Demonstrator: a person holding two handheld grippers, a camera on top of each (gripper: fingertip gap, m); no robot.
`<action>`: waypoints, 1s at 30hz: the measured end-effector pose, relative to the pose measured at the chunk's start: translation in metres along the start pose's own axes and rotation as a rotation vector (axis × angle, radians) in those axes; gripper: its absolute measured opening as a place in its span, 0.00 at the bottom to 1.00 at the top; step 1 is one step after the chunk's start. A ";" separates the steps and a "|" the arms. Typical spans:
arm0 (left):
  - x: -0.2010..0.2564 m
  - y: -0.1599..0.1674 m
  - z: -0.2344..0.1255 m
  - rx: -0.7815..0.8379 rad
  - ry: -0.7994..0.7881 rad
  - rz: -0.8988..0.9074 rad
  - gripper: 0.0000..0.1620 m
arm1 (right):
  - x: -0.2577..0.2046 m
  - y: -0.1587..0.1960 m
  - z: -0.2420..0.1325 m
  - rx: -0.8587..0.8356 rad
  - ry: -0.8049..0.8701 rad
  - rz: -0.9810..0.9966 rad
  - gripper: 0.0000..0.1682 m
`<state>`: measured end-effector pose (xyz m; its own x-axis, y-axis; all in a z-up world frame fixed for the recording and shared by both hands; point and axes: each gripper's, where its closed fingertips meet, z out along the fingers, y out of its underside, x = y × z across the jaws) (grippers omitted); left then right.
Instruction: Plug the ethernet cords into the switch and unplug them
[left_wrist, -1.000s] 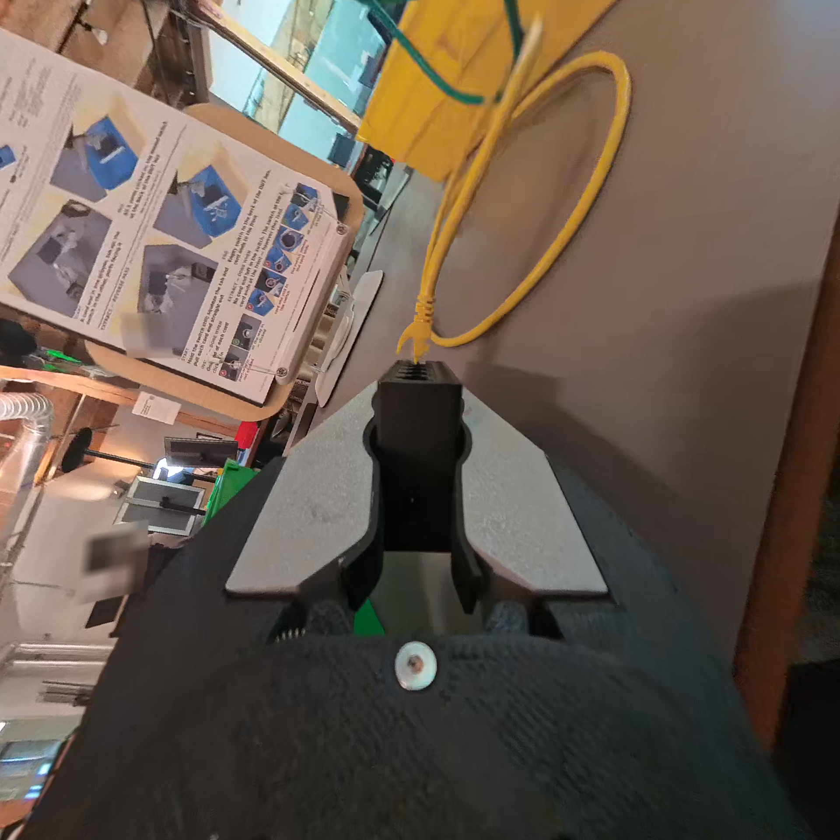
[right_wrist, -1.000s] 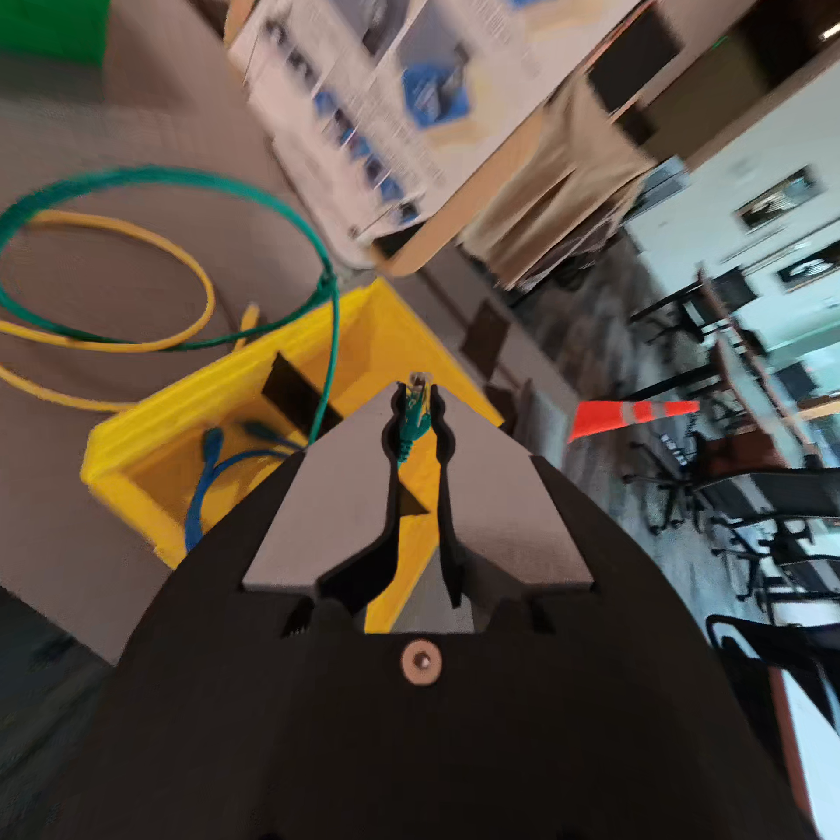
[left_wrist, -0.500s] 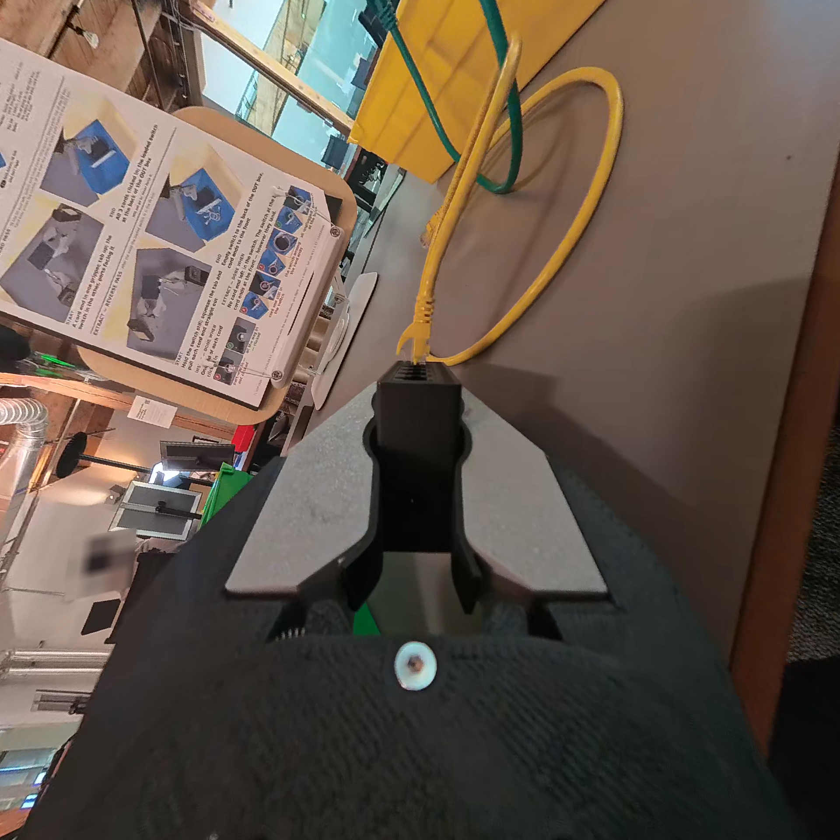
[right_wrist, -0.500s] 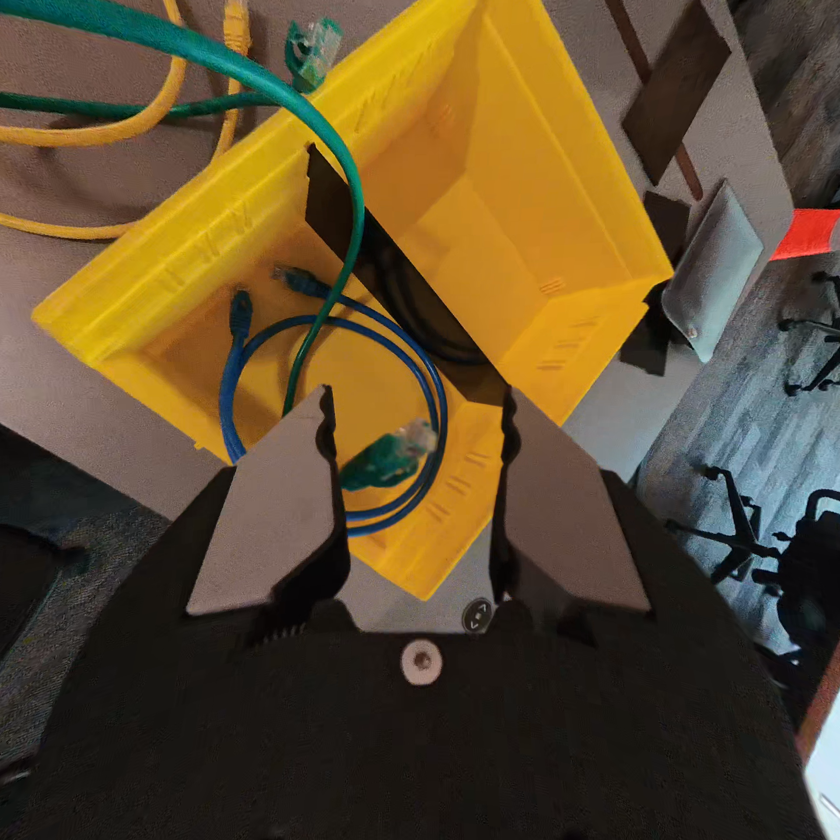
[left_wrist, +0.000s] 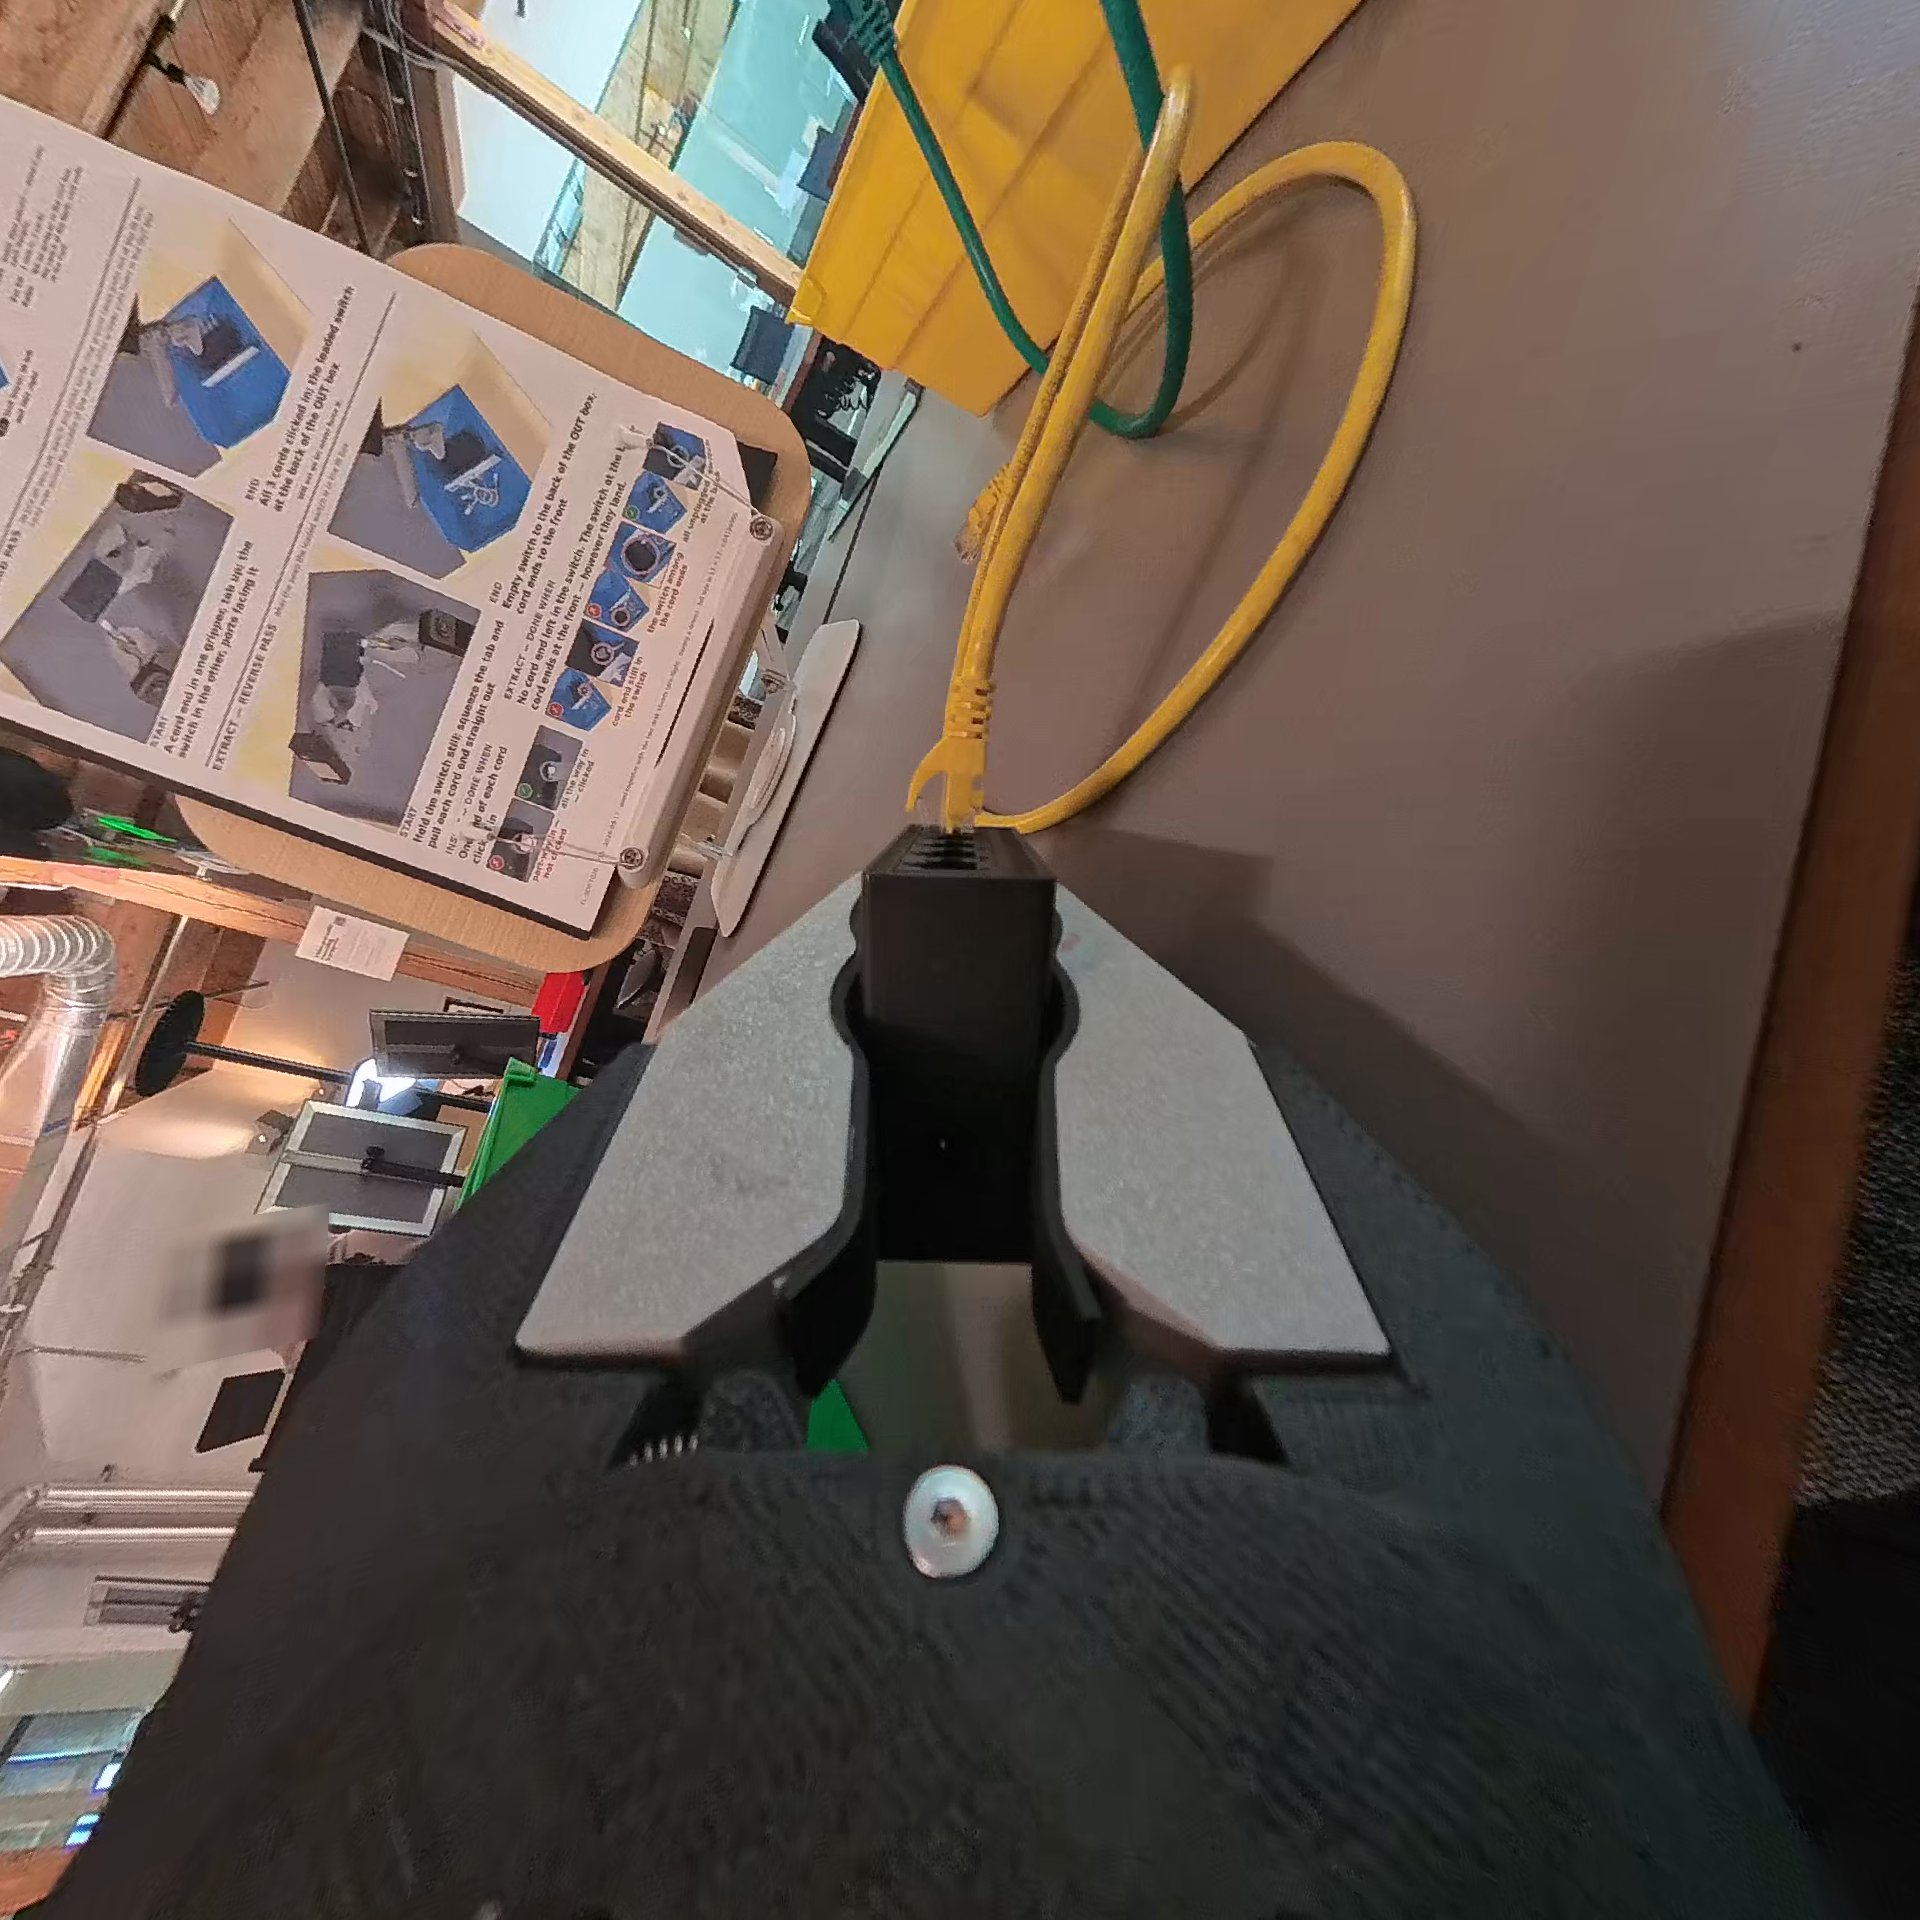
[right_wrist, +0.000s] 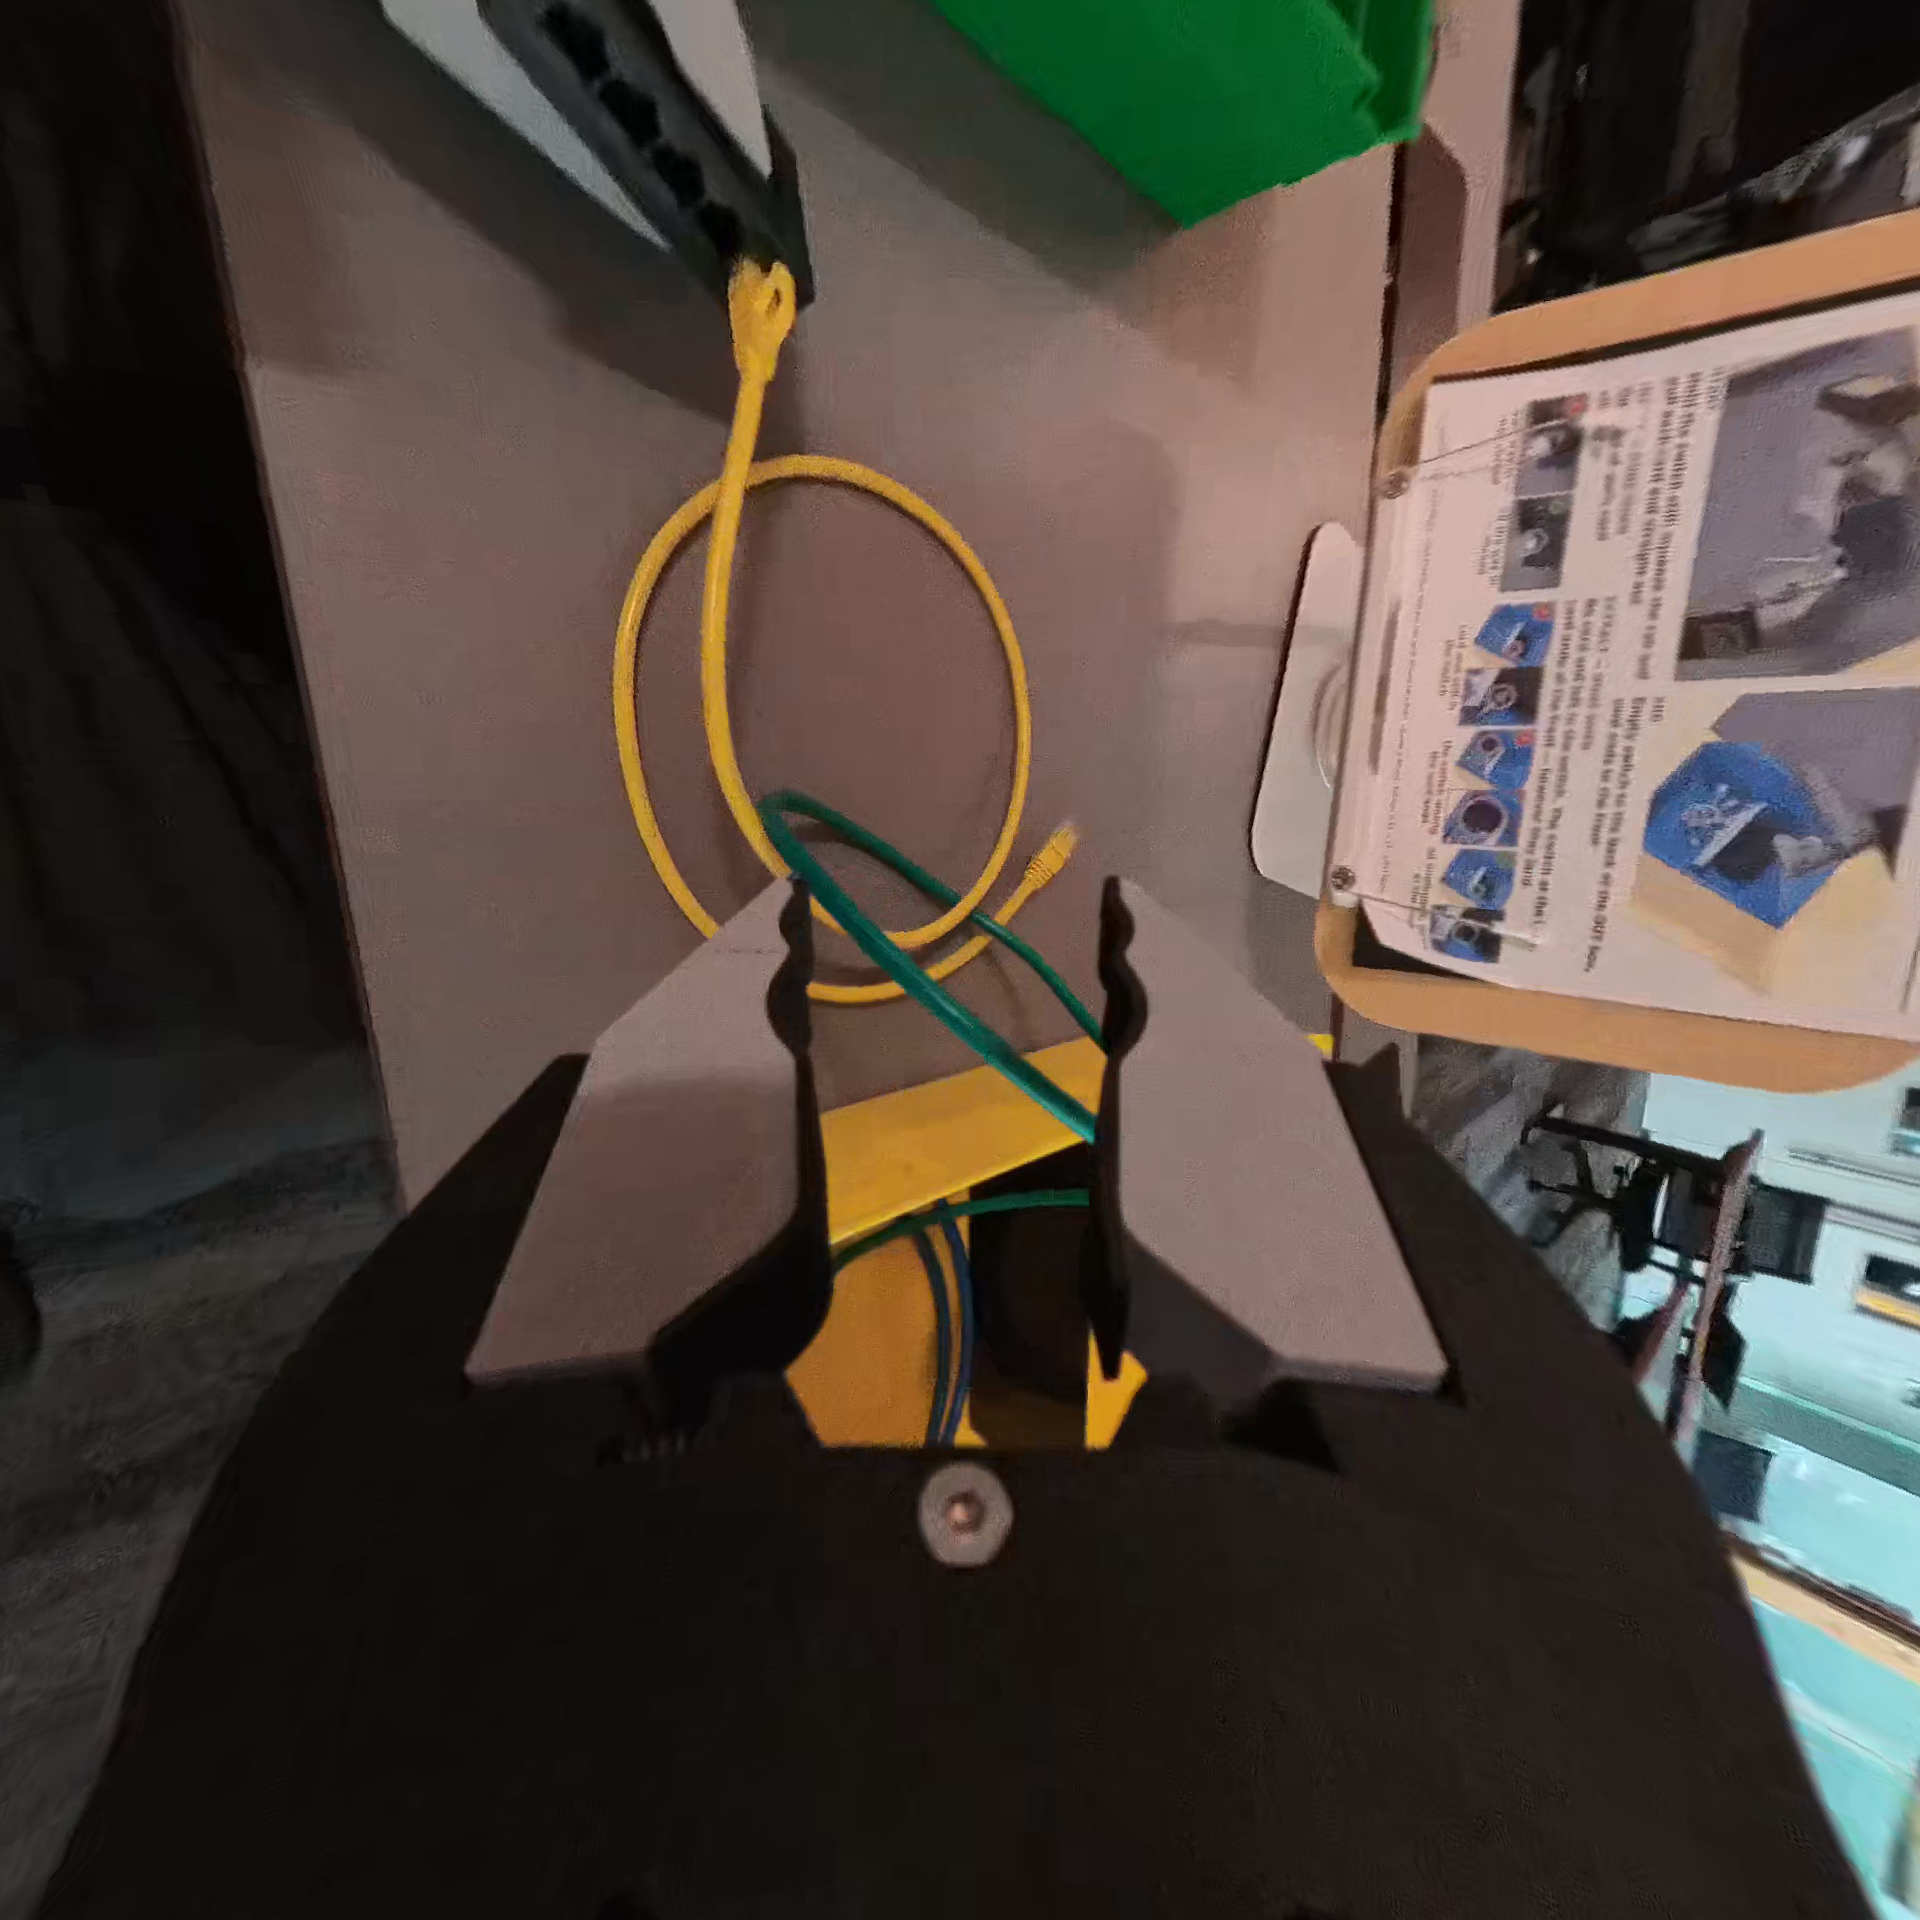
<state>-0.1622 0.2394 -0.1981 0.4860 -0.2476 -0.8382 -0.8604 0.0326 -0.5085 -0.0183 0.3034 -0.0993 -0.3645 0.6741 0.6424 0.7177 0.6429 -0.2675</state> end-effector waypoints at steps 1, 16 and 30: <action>0.000 0.000 0.000 0.001 0.001 -0.001 0.16 | -0.003 0.003 0.010 -0.036 -0.025 -0.018 0.31; 0.006 -0.001 0.001 0.004 0.022 0.032 0.16 | 0.015 -0.019 -0.008 0.388 -0.257 0.208 0.03; -0.006 0.006 0.002 -0.031 -0.022 -0.029 0.16 | 0.114 0.117 -0.160 1.021 0.278 0.774 0.03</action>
<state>-0.1703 0.2430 -0.1965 0.5137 -0.2264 -0.8276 -0.8502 -0.0044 -0.5265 0.1187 0.3970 0.0576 0.1589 0.9724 0.1709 -0.1299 0.1922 -0.9727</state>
